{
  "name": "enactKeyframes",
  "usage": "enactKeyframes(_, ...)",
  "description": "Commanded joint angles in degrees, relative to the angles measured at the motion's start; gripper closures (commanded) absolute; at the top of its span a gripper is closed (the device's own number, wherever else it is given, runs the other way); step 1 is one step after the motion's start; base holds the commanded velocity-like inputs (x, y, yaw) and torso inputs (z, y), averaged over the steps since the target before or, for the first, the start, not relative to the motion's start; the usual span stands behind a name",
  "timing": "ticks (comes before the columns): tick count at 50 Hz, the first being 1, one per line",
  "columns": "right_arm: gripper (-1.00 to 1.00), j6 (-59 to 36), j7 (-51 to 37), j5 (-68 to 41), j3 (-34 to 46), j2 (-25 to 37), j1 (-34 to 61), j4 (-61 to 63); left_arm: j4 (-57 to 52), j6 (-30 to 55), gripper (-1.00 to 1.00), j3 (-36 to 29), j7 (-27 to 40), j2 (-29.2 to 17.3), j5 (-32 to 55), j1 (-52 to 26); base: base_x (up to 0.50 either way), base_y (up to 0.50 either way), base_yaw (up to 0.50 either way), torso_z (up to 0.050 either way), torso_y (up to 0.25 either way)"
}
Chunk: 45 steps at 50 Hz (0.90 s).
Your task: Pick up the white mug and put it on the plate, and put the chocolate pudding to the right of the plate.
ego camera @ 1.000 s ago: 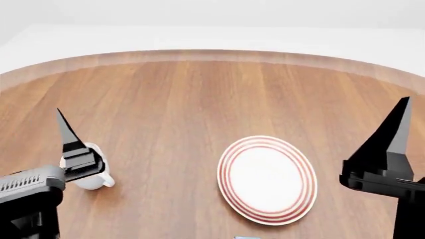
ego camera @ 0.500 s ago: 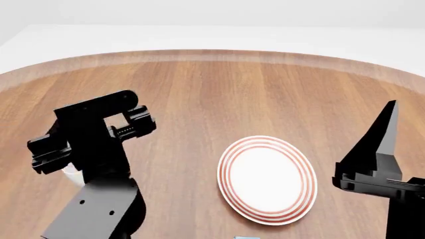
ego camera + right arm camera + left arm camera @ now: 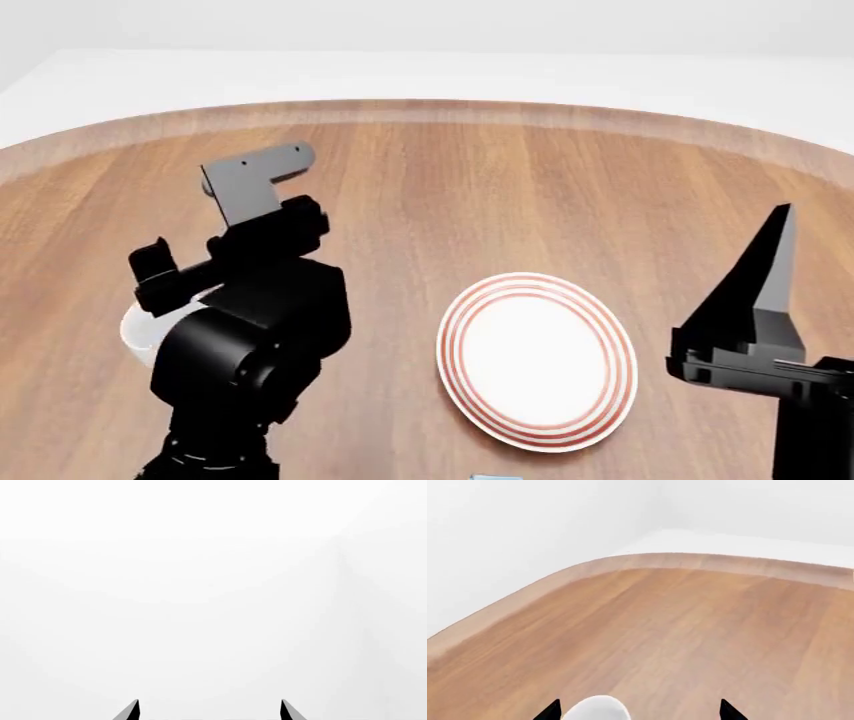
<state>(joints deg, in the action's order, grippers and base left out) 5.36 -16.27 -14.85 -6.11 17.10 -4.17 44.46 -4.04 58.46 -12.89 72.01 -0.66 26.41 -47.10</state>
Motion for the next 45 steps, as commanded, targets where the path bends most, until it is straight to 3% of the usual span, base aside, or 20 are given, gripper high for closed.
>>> enactKeyframes(1,-1.0,0.45,0.01,-0.63,0.39,0.15,0.08,-0.63,15.72,-4.89,-1.0,-0.19,6.19,-0.03,4.78,-3.82,0.0,0.0,0.0,0.0,0.0)
enactKeyframes(12,-1.0,0.49,0.0,-1.21,0.82,0.44,0.03,-0.56,16.85,-7.62,-1.0,0.59,13.22,-0.53,5.65,-3.65,0.0,0.0,0.0,0.0,0.0)
enactKeyframes(26,-1.0,0.11,-0.11,-1.83,1.14,1.05,-0.04,-0.41,19.3,-13.54,-1.0,2.61,16.1,-0.7,5.43,-0.73,0.0,0.0,0.0,0.0,0.0)
enactKeyframes(45,-1.0,0.66,-0.04,-1.65,2.32,1.23,-0.46,-0.67,27.64,-27.6,-1.0,-0.27,10.05,0.12,17.18,1.2,0.0,0.0,0.0,0.0,0.0)
